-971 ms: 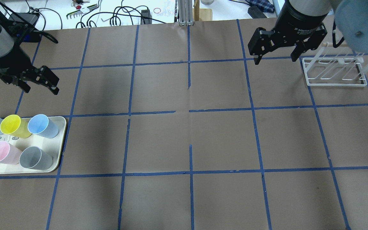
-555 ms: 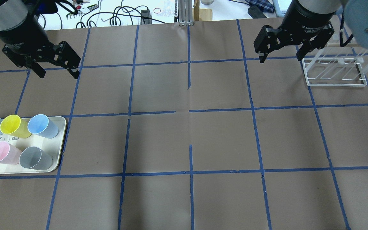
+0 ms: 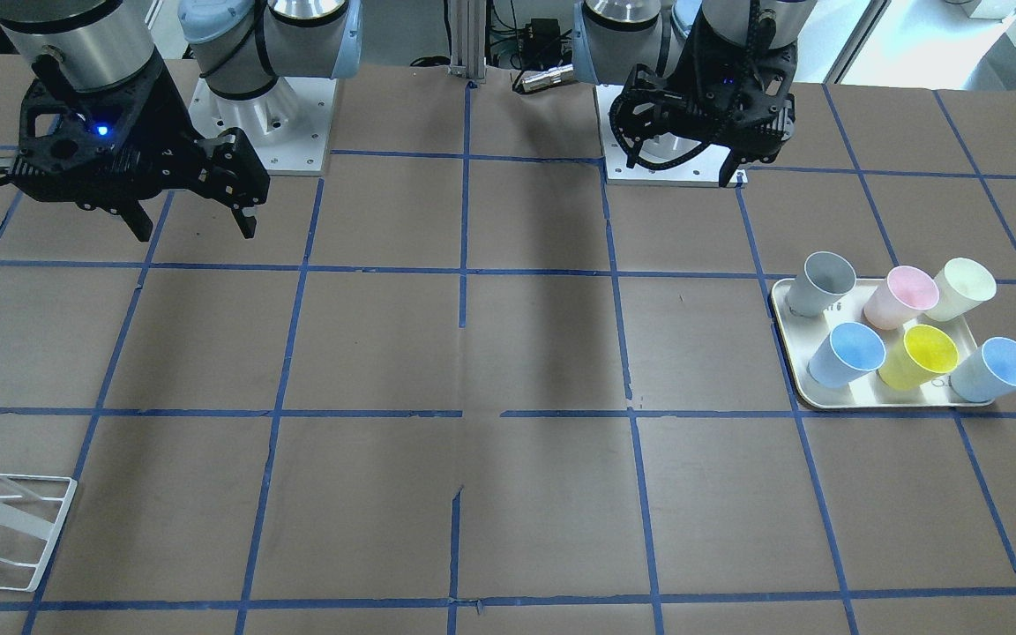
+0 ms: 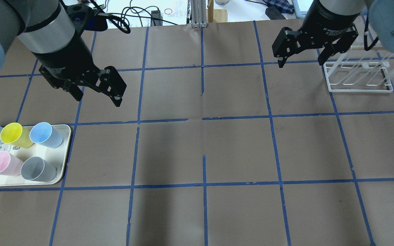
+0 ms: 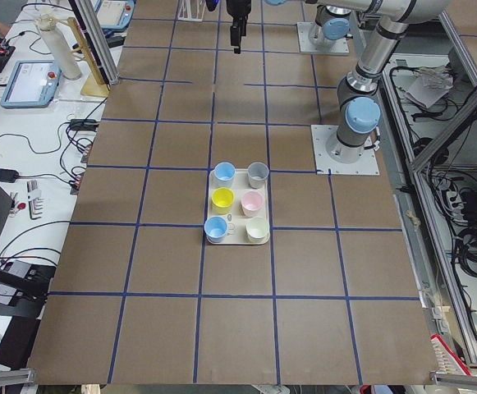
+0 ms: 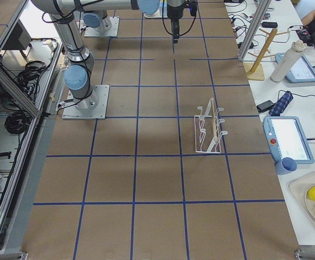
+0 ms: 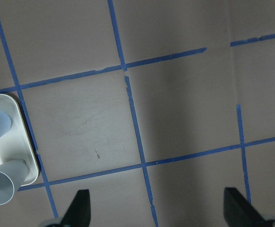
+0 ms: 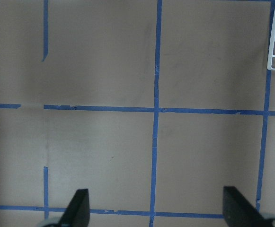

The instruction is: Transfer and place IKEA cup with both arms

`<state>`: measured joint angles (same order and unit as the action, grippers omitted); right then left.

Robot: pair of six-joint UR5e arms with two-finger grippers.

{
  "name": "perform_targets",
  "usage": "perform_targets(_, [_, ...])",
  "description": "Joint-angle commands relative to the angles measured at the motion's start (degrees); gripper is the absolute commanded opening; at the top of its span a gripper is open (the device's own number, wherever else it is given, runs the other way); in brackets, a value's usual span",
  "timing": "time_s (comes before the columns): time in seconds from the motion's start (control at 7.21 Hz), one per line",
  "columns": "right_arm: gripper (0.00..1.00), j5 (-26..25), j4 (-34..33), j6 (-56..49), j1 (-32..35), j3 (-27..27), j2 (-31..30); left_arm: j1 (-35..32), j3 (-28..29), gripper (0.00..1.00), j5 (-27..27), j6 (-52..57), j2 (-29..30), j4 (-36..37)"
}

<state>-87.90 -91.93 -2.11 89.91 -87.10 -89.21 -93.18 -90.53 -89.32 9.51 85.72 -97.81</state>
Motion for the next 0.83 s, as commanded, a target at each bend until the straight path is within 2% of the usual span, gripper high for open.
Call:
perform_targets(0.0, [1.00, 0.1, 0.0, 0.0, 0.0, -0.1, 0.0, 4.2, -3.6, 1.00, -0.2, 3.2, -1.9, 2.5])
perform_targets(0.14, [1.00, 0.1, 0.0, 0.0, 0.0, -0.1, -0.1, 7.9, -4.1, 1.00, -0.2, 5.9, -2.9, 2.0])
perform_targets(0.69, [1.00, 0.4, -0.2, 0.4, 0.0, -0.2, -0.1, 8.0, -7.7, 1.00, -0.1, 3.6, -6.2, 2.8])
